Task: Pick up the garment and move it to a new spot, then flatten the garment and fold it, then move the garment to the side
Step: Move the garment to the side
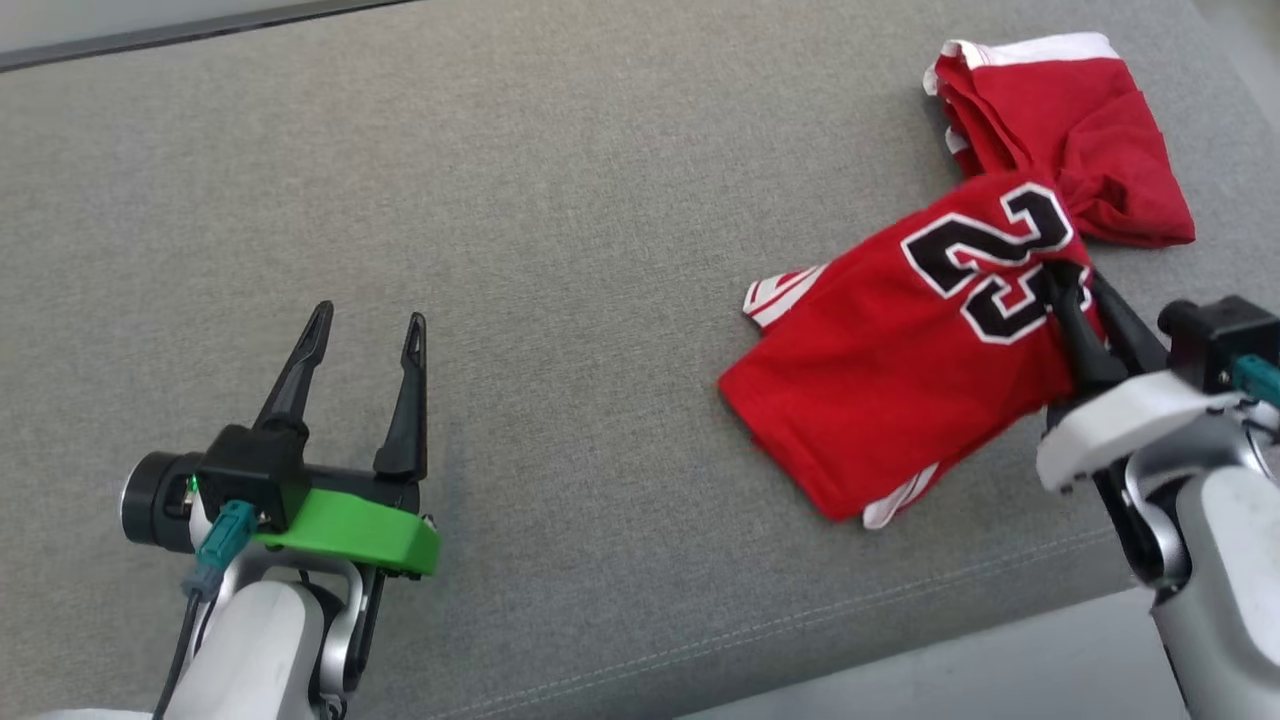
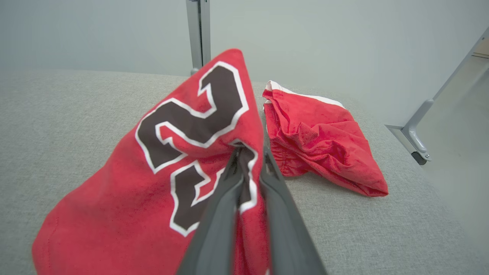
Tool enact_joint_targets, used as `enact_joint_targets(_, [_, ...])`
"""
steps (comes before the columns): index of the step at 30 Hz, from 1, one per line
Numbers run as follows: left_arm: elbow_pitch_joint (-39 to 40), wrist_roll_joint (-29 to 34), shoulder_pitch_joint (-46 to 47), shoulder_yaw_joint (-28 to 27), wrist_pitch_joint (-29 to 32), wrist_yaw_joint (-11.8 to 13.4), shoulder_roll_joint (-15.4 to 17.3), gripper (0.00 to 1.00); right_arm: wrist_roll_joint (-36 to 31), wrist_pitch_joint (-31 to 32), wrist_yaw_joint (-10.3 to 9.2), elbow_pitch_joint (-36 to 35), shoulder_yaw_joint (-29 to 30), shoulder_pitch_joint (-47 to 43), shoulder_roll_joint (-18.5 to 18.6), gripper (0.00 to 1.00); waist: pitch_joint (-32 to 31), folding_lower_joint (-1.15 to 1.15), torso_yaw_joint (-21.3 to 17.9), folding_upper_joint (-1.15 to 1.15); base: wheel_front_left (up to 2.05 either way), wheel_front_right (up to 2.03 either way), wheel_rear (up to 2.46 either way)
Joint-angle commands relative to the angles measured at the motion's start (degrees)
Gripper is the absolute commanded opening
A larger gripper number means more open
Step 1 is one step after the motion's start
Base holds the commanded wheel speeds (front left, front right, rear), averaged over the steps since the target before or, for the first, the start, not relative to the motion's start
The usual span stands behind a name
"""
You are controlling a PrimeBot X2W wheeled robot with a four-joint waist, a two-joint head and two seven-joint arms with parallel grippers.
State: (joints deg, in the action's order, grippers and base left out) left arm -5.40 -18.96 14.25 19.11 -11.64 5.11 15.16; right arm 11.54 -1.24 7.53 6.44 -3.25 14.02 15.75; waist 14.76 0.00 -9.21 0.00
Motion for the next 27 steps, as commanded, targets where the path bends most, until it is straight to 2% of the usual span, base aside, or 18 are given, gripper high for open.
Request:
enact_joint_targets(1, [0.19,0.43,1.76,0.22,0.34,-0.42,0.55,1.0,1.25,-1.29,-0.09,1.87,-0.7,4.92,0.48,0.0,4.82,0.0,-3.62,0.0,0.0,0.0,0.0])
enact_joint_targets(3, [0.19,0.53,2.53,0.36,0.57,-0.47,0.78,1.0,2.72,-2.25,-0.09,4.77,-2.13,9.91,0.84,0.0,6.0,0.0,-3.69,0.0,0.0,0.0,0.0])
enact_joint_targets(4, [-0.13,0.67,3.52,0.75,0.84,-0.79,0.78,1.0,4.75,-4.37,-0.1,9.97,-2.7,16.99,2.54,0.0,7.24,0.0,-3.24,0.0,0.0,0.0,0.0])
enact_joint_targets(9, [-0.3,0.84,4.51,1.13,0.84,-1.0,0.91,1.0,8.13,-7.58,-0.09,19.5,-1.83,27.18,5.92,0.0,9.17,0.0,-2.61,0.0,0.0,0.0,0.0])
enact_joint_targets(10, [-0.3,0.84,4.51,1.13,0.84,-1.0,0.91,1.0,8.13,-7.58,-0.09,19.5,-1.83,27.18,5.92,0.0,9.17,0.0,-2.61,0.0,0.0,0.0,0.0])
enact_joint_targets(17, [0.4,1.59,6.39,2.68,1.6,-1.71,0.97,1.0,12.67,-10.27,-0.09,35.34,2.43,37.39,11.59,0.0,12.69,0.0,-0.77,0.0,0.0,0.0,0.0])
enact_joint_targets(23, [0.7,2.24,8.15,4.32,1.99,-2.24,0.47,1.0,15.6,-9.59,-0.09,44.88,2.54,41.17,13.02,0.0,15.75,0.0,1.18,0.0,0.0,0.0,0.0])
enact_joint_targets(24, [0.72,2.38,8.39,4.54,2.02,-2.31,0.38,1.0,16.09,-9.36,-0.09,46.83,3.15,41.55,13.29,0.03,16.13,0.0,1.42,0.0,0.0,0.0,0.0])
enact_joint_targets(25, [0.75,2.48,8.65,4.78,2.1,-2.41,0.26,1.0,16.36,-9.5,-0.09,48.45,3.7,41.88,13.42,0.54,16.48,0.0,1.63,0.0,0.0,0.0,0.0])
enact_joint_targets(26, [0.82,2.63,8.99,5.15,2.12,-2.5,0.11,1.0,16.09,-10.01,-0.09,50.24,4.27,42.42,13.91,1.0,16.83,0.0,1.88,0.0,0.0,0.0,0.0])
enact_joint_targets(27, [0.82,2.66,9.19,5.45,2.06,-2.58,-0.06,1.0,15.58,-10.37,-0.09,52.03,4.71,42.76,14.16,1.0,17.0,0.0,2.09,0.0,0.0,0.0,0.0])
